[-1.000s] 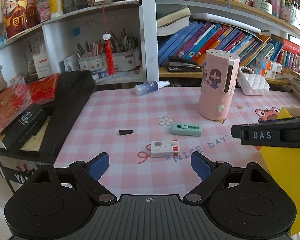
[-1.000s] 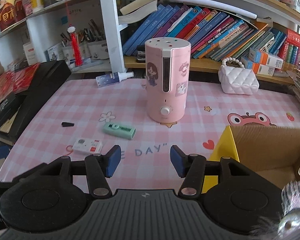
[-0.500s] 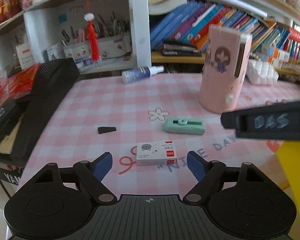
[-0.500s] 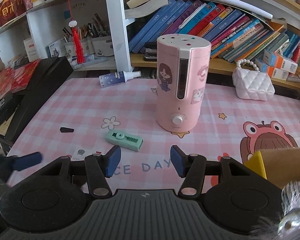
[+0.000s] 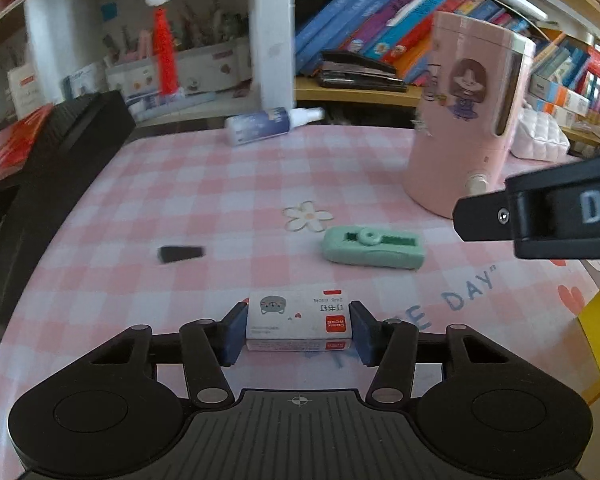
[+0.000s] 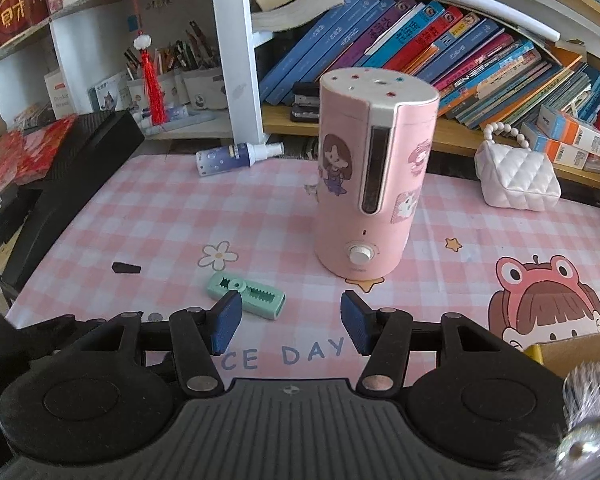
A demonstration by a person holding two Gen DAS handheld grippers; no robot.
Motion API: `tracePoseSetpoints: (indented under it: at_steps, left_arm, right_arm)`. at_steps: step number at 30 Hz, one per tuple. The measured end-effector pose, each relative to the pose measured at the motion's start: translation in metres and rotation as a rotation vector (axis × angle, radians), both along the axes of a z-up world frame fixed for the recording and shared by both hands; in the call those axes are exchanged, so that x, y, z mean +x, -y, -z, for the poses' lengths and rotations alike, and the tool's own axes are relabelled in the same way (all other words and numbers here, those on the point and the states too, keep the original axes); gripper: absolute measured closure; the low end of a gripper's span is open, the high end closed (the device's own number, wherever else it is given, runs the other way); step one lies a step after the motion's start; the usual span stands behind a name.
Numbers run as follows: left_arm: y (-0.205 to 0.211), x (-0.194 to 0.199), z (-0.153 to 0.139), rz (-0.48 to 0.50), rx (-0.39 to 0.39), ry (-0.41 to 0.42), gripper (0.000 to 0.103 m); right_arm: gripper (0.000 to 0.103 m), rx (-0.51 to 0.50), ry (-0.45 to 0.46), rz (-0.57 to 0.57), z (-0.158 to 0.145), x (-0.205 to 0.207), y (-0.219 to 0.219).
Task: Organize objects
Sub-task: 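Grasp the white card box with the left tool while the right tool grasps the mint-green toy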
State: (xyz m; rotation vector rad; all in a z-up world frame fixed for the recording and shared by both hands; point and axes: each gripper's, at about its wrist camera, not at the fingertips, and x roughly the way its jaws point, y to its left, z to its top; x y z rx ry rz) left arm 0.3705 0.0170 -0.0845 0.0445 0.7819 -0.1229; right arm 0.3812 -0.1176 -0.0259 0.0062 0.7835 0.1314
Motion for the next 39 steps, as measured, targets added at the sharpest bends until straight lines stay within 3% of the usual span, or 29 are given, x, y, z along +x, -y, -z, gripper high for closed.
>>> tracePoseSetpoints:
  at_steps: [5, 10, 16, 21, 22, 24, 26, 28, 36, 37, 39]
  left_arm:
    - [-0.044, -0.027, -0.022, -0.117, -0.067, 0.025, 0.051]
    - [-0.087, -0.059, -0.044, -0.234, -0.112, 0.022, 0.051]
    - [-0.104, -0.097, -0.060, -0.294, -0.120, 0.024, 0.051]
    - [-0.108, -0.116, -0.071, -0.318, -0.120, 0.029, 0.051]
    - [-0.109, -0.117, -0.072, -0.320, -0.116, 0.029, 0.051]
    - [-0.110, -0.121, -0.074, -0.321, -0.108, 0.031, 0.051]
    - [-0.110, -0.123, -0.074, -0.326, -0.103, 0.030, 0.051]
    - [-0.111, -0.124, -0.074, -0.328, -0.100, 0.031, 0.051]
    - [-0.109, -0.124, -0.074, -0.312, -0.116, 0.041, 0.051]
    - [-0.108, -0.125, -0.074, -0.307, -0.120, 0.043, 0.051]
    - [-0.106, -0.126, -0.074, -0.297, -0.122, 0.042, 0.051]
  right_arm:
    - [0.045, -0.004, -0.010, 0.003, 0.004, 0.010, -0.009]
    - [0.045, -0.010, -0.100, -0.014, 0.024, 0.032, -0.025]
    - [0.037, 0.008, -0.180, 0.055, 0.053, 0.050, -0.039]
    - [0.033, -0.041, -0.117, 0.095, 0.062, 0.052, -0.057]
    - [0.037, -0.042, -0.105, 0.103, 0.063, 0.052, -0.059]
    - [0.056, -0.043, -0.071, 0.115, 0.063, 0.051, -0.061]
    - [0.082, -0.041, -0.037, 0.115, 0.063, 0.050, -0.061]
    - [0.092, -0.039, -0.028, 0.114, 0.063, 0.050, -0.059]
    - [0.088, -0.017, -0.053, 0.097, 0.060, 0.044, -0.047]
    - [0.085, -0.022, -0.052, 0.100, 0.060, 0.041, -0.046]
    - [0.068, -0.024, -0.054, 0.101, 0.060, 0.037, -0.043]
